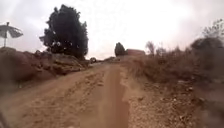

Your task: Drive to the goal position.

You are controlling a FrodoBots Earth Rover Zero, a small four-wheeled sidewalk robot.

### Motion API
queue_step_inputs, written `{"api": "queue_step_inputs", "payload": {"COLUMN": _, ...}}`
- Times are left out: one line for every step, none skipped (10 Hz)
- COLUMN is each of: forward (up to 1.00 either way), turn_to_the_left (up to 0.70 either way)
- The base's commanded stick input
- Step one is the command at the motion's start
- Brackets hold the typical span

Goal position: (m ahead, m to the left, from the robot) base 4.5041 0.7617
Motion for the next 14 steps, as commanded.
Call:
{"api": "queue_step_inputs", "payload": {"forward": 0.5, "turn_to_the_left": 0.0}}
{"api": "queue_step_inputs", "payload": {"forward": 0.5, "turn_to_the_left": 0.0}}
{"api": "queue_step_inputs", "payload": {"forward": 0.5, "turn_to_the_left": 0.0}}
{"api": "queue_step_inputs", "payload": {"forward": 0.5, "turn_to_the_left": 0.0}}
{"api": "queue_step_inputs", "payload": {"forward": 0.5, "turn_to_the_left": 0.0}}
{"api": "queue_step_inputs", "payload": {"forward": 0.5, "turn_to_the_left": 0.0}}
{"api": "queue_step_inputs", "payload": {"forward": 0.5, "turn_to_the_left": 0.0}}
{"api": "queue_step_inputs", "payload": {"forward": 0.5, "turn_to_the_left": 0.0}}
{"api": "queue_step_inputs", "payload": {"forward": 0.5, "turn_to_the_left": 0.0}}
{"api": "queue_step_inputs", "payload": {"forward": 0.5, "turn_to_the_left": 0.0}}
{"api": "queue_step_inputs", "payload": {"forward": 0.5, "turn_to_the_left": 0.0}}
{"api": "queue_step_inputs", "payload": {"forward": 0.5, "turn_to_the_left": 0.0}}
{"api": "queue_step_inputs", "payload": {"forward": 0.5, "turn_to_the_left": 0.0}}
{"api": "queue_step_inputs", "payload": {"forward": 0.5, "turn_to_the_left": 0.0}}
